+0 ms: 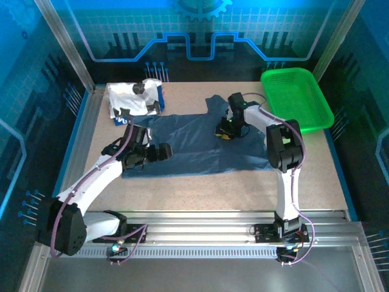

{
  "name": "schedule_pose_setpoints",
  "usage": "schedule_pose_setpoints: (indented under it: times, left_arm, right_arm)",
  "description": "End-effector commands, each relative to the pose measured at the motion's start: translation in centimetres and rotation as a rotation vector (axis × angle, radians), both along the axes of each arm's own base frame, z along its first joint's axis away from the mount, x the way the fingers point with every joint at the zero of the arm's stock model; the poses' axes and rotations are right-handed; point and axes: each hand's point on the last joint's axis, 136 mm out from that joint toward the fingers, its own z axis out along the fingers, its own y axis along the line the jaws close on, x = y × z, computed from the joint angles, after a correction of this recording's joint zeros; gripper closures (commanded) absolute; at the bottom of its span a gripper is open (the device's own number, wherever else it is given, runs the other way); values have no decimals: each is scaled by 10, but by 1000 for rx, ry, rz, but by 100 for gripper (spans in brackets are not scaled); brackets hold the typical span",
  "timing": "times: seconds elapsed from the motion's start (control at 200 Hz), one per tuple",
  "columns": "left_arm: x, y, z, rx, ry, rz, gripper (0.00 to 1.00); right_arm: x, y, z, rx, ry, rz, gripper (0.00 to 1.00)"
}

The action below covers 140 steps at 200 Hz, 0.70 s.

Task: Fold and stack the t-shirts

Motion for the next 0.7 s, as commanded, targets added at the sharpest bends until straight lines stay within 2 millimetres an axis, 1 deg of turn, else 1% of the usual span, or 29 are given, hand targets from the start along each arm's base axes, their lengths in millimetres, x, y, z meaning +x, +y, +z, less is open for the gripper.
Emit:
schedule_pose_setpoints:
  times: [0.0, 0.05, 0.11, 0.175, 0.26, 0.335, 0.395, 0.46, 0.51, 0.6, 0.695]
  left_arm:
    - [-5, 16, -12, 28, 45, 66, 1]
    - [-4, 24, -15, 26, 66, 102, 1]
    - [-3, 31, -20, 22, 85, 139, 1]
    - [1, 38, -24, 22, 107, 174, 1]
    - [8, 46, -33, 32, 141, 217, 1]
    - [16, 51, -42, 32, 171, 252, 1]
    - [24, 54, -50, 23, 195, 274, 2]
    - [31, 56, -62, 13, 233, 295, 3]
    - [31, 59, -74, 17, 273, 311, 5]
    - [23, 64, -92, 41, 350, 334, 11]
    - [5, 67, -103, 57, 406, 351, 15]
  right_arm:
    - [-6, -28, 33, 47, -67, -53, 54]
    - [-13, -45, 40, 27, -74, -82, 49]
    - [-28, -65, 43, -25, -44, -108, 42]
    - [-47, -85, 40, -96, 6, -128, 38]
    - [-69, -103, 28, -165, 61, -148, 38]
    - [-84, -111, 13, -183, 107, -185, 37]
    - [-93, -113, 2, -190, 125, -207, 37]
    - [-103, -117, -11, -220, 150, -228, 37]
    - [-113, -123, -20, -250, 183, -242, 37]
    - [-132, -131, -27, -309, 214, -255, 38]
    - [-155, -138, -29, -343, 244, -273, 38]
